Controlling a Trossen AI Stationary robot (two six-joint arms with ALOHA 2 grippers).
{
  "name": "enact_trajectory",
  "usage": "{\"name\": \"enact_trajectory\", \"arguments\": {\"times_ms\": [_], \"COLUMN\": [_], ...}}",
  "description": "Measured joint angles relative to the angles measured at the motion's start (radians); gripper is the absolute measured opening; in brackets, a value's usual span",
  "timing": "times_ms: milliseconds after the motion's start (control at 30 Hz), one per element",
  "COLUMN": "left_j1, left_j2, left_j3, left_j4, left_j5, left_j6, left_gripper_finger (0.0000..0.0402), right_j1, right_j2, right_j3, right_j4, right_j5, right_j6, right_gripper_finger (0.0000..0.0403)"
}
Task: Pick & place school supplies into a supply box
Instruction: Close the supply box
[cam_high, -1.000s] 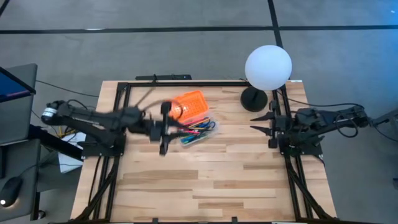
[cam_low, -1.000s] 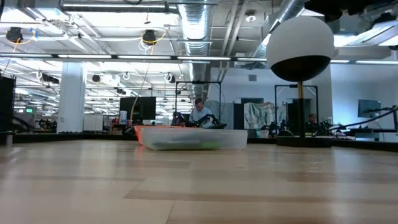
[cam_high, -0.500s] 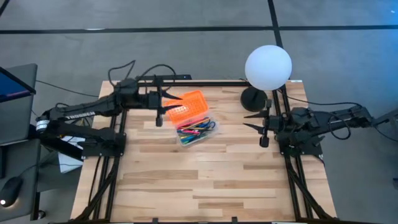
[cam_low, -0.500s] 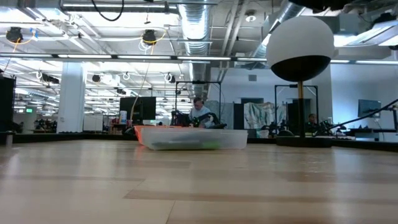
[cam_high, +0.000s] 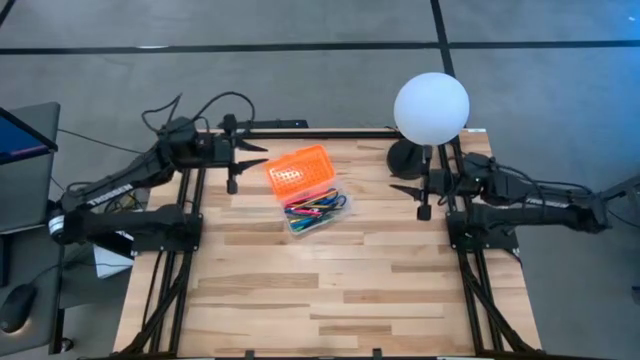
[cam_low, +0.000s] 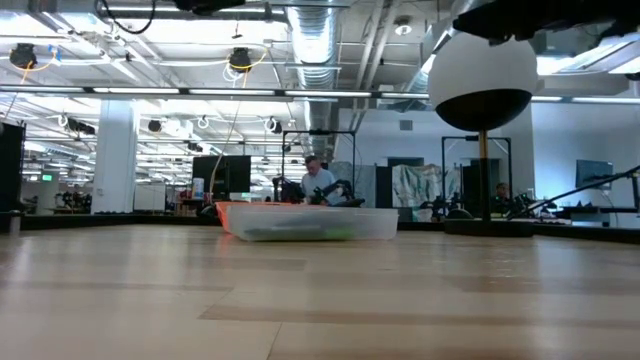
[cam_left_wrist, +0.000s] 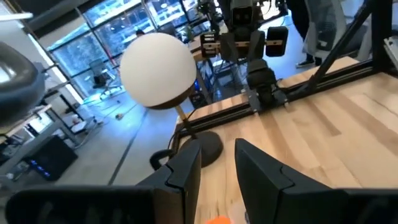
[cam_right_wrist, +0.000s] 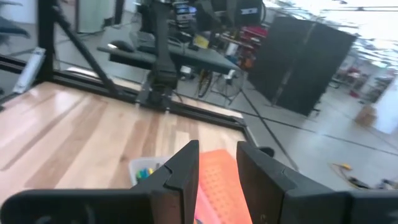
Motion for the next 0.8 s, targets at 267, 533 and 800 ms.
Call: {"name": "enact_trajectory", "arguments": {"times_ms": [267, 533, 800], "left_j1": [0.115, 0.162, 0.160], "left_j2": [-0.182, -0.334, -0.416], "left_j3": [-0.166, -0.339, -0.460], "left_j4": [0.100, 0.229, 0.236], "left_j5": [0.018, -0.003, 0.022], "left_j6": [-0.064, -0.264, -0.333], "left_gripper_finger": [0.0093, 0.0093, 0.0093], "right_j1": [-0.100, -0.098, -0.068], "right_j2": [0.000, 0.027, 0.081], "right_j3": [0.000, 0.000, 0.000], "right_j4": [-0.003, -0.002, 0.030], "right_j5": [-0.145, -0.146, -0.145], "right_j6": [0.017, 0.035, 0.068], "right_gripper_finger": [0.0102, 0.0102, 0.0102]}}
